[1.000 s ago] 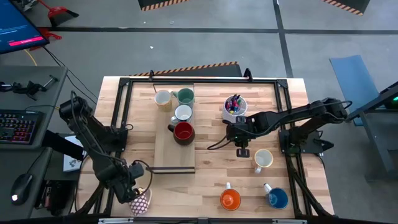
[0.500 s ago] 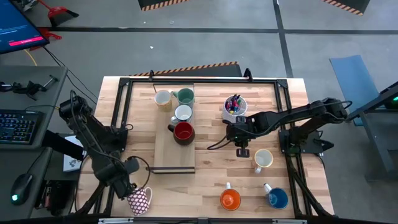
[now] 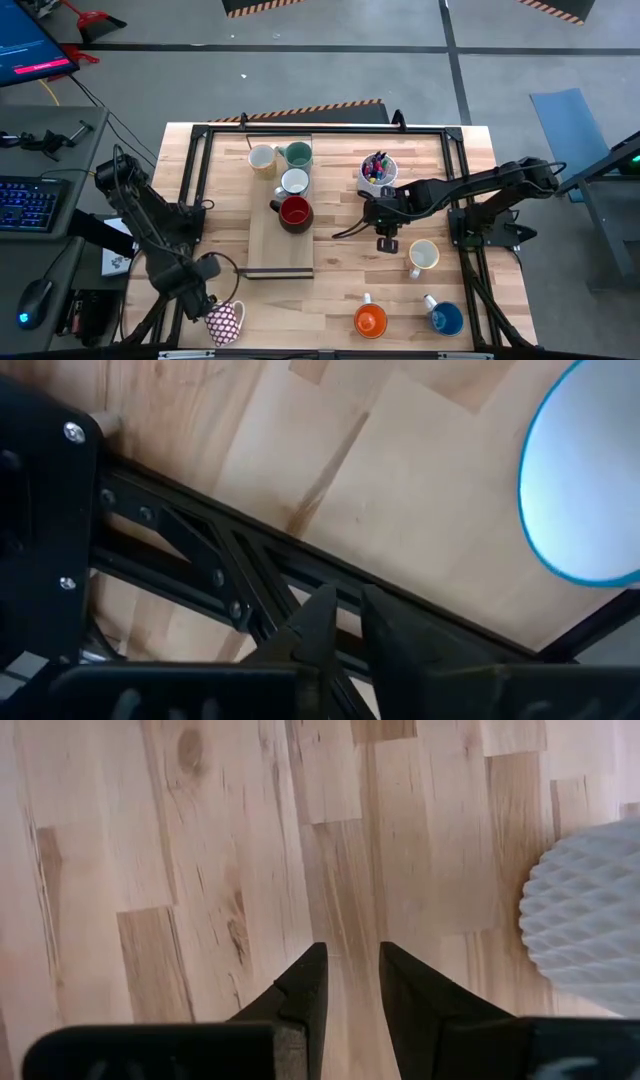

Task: Place coffee mugs
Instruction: Put the red mug on the shelf

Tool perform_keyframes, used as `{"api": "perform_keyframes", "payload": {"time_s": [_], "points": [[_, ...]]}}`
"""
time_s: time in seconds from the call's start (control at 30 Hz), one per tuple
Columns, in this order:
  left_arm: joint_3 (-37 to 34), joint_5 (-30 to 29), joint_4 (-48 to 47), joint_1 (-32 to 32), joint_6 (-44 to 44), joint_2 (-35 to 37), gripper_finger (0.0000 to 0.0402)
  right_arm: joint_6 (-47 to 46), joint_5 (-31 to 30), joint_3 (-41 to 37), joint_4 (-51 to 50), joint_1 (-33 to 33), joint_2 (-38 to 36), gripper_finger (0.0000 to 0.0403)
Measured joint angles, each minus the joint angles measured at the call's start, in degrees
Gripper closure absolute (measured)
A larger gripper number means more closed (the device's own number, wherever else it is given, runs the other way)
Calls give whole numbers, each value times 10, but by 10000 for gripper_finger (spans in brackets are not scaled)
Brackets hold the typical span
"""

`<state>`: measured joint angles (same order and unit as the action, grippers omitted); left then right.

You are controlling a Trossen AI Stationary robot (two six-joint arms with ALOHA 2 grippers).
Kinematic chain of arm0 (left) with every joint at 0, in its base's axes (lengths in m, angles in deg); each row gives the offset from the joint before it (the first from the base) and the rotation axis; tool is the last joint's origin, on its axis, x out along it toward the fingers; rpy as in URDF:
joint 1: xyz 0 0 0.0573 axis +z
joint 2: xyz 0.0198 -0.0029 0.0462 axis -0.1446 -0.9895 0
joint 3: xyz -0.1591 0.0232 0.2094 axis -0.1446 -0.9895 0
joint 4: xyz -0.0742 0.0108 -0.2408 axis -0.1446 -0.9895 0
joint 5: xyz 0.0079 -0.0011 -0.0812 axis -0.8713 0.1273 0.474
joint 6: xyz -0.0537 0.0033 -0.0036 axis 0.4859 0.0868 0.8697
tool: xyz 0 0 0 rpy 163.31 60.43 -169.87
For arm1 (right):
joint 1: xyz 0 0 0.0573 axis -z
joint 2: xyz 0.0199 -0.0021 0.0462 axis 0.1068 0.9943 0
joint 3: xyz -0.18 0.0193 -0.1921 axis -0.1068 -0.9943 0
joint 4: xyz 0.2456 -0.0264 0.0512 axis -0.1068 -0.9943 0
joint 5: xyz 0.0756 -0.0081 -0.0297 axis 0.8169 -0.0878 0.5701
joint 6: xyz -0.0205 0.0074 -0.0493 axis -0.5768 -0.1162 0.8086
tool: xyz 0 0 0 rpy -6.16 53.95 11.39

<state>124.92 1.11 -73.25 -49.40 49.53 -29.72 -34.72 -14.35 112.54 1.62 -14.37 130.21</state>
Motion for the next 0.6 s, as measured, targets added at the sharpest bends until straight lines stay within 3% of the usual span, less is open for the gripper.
{"api": "perform_keyframes", "payload": {"time_s": [0.33, 0.6], "points": [[0, -25, 42, -21, 53, 0, 274, -3, 0, 0, 0, 0, 0, 331], [0, -92, 76, -94, 69, 24, 265, -3, 18, 0, 0, -1, 0, 331]]}}
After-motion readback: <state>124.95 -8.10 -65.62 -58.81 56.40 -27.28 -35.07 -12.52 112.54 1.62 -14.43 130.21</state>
